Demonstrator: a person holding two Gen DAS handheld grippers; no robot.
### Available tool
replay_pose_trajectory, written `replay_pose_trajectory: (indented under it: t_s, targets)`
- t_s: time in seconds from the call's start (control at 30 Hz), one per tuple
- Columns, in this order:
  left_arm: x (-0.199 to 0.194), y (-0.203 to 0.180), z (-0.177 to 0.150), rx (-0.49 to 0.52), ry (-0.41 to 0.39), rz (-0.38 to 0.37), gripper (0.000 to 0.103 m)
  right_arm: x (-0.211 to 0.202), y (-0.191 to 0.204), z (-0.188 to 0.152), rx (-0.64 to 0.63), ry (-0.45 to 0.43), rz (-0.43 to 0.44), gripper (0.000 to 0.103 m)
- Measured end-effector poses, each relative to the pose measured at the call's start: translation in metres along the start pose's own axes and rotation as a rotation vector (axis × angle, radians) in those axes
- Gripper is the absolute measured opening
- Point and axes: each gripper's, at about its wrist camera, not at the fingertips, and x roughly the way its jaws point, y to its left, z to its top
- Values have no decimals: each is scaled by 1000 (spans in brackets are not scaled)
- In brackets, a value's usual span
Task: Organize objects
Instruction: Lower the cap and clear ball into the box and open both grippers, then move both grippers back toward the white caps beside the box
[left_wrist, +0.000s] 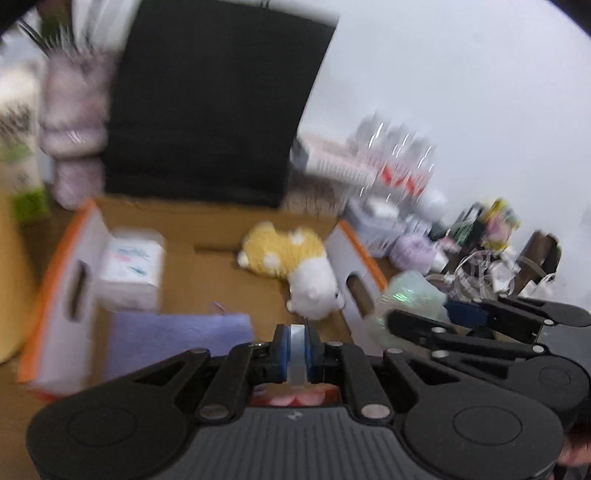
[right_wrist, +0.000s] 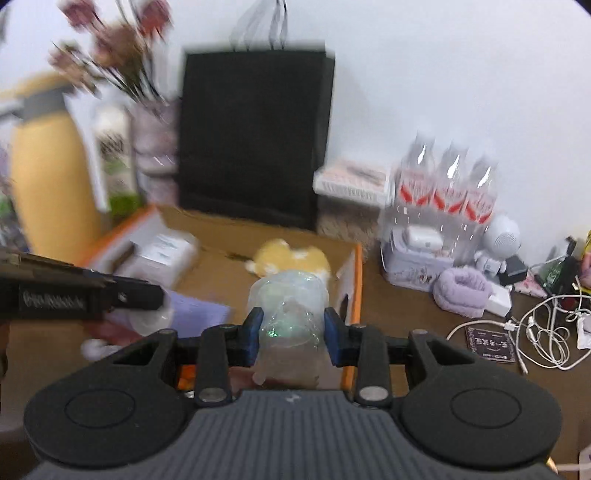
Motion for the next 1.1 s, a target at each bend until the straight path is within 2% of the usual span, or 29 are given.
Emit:
replay_pose_trajectory:
  t_s: [0.07, 0.17, 0.2, 0.23, 0.3, 0.33, 0.5, 0.6, 0.67, 0.77, 0.9, 0.97, 1.1]
  targets:
    - [29, 4, 1, -50, 34, -4, 8, 29, 0, 0, 4, 48, -8, 40]
    - [48, 5, -5, -69, 28, 2, 9, 54, -3, -10, 16, 94, -7, 46]
    - [49, 5, -5, -60, 40, -13, 13, 56, -4, -15, 17, 98, -8, 47]
    - [47, 6, -4, -59, 43, -31, 23, 55, -6, -18, 17, 96, -4, 49]
    - [36, 7, 2, -57, 23, -59, 38, 46, -13, -20, 26, 77, 9, 69]
    - [26, 6, 5, -51, 0, -53, 41, 37, -18, -18, 42, 56, 19, 72]
    - [-36, -3, 16, -1, -107, -4, 45, -7, -20, 5, 46, -20, 25, 79]
    - [-75, -12, 9, 46, -144, 26, 54, -36, -13, 10, 28, -64, 18, 81]
    - [-101, -20, -5, 96, -160, 55, 54, -57, -7, 9, 16, -84, 24, 84]
    - [-148, -26, -49, 172, -213, 63, 61, -93, 1, -11, -6, -125, 12, 89]
    - [-207, -27, -141, 271, -292, 13, 83, -154, 9, -79, 21, -194, 26, 98]
    - [-230, -27, -186, 286, -305, 27, 85, -183, 22, -123, 69, -206, 48, 100]
    - [-258, -22, -258, 217, -245, 107, 85, -232, 53, -202, 149, -210, 91, 103]
